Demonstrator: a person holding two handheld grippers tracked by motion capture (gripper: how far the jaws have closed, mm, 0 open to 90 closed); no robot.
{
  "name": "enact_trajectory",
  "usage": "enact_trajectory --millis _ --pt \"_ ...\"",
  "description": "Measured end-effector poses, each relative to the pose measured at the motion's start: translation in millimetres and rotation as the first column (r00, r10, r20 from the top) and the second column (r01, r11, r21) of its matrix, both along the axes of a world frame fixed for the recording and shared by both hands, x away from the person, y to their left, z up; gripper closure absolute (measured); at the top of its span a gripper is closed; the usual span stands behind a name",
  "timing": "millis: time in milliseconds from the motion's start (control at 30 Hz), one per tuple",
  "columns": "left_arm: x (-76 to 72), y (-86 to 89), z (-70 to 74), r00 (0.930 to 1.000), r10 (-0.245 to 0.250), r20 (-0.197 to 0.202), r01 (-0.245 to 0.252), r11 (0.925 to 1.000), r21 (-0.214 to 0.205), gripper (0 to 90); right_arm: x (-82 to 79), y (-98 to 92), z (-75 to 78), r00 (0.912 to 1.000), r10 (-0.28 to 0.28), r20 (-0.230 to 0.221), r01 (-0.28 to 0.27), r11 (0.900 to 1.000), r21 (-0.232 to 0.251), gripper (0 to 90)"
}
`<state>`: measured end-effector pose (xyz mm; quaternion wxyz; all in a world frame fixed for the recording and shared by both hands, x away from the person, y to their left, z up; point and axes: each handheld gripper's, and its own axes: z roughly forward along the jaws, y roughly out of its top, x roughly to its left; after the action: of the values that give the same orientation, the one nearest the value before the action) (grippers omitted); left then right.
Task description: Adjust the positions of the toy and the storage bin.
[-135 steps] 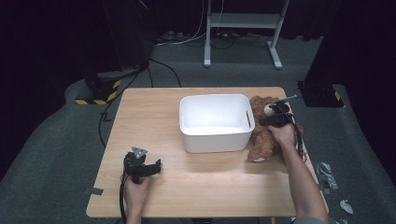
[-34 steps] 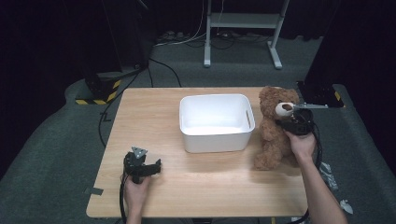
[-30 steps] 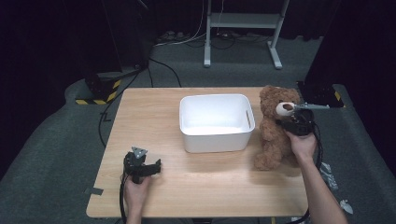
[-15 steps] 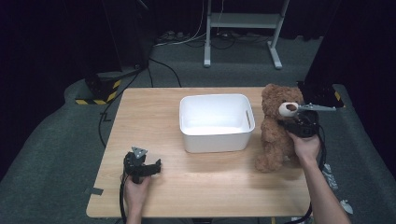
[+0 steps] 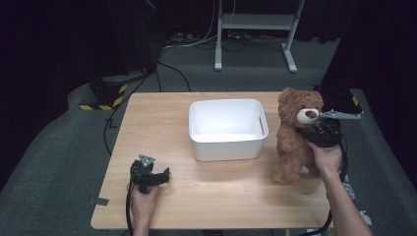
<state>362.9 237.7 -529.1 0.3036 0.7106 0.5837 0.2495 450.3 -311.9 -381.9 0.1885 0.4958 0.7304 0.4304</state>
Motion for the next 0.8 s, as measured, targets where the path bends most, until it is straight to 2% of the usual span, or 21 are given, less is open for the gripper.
enact_trajectory --millis 267,800 --pt "0.0 -0.1 0.0 1.0 0.001 0.0 -0.001 1.0 -0.002 9.0 -7.9 1.2 7.5 0.9998 0.016 0.012 -0.016 0.9997 0.019 67.7" --pt "-0.1 0.0 0.1 1.0 -0.001 -0.002 0.001 1.0 0.001 9.0 -17.2 9.0 23.7 0.9976 0.053 0.046 -0.054 0.9983 0.023 67.2"
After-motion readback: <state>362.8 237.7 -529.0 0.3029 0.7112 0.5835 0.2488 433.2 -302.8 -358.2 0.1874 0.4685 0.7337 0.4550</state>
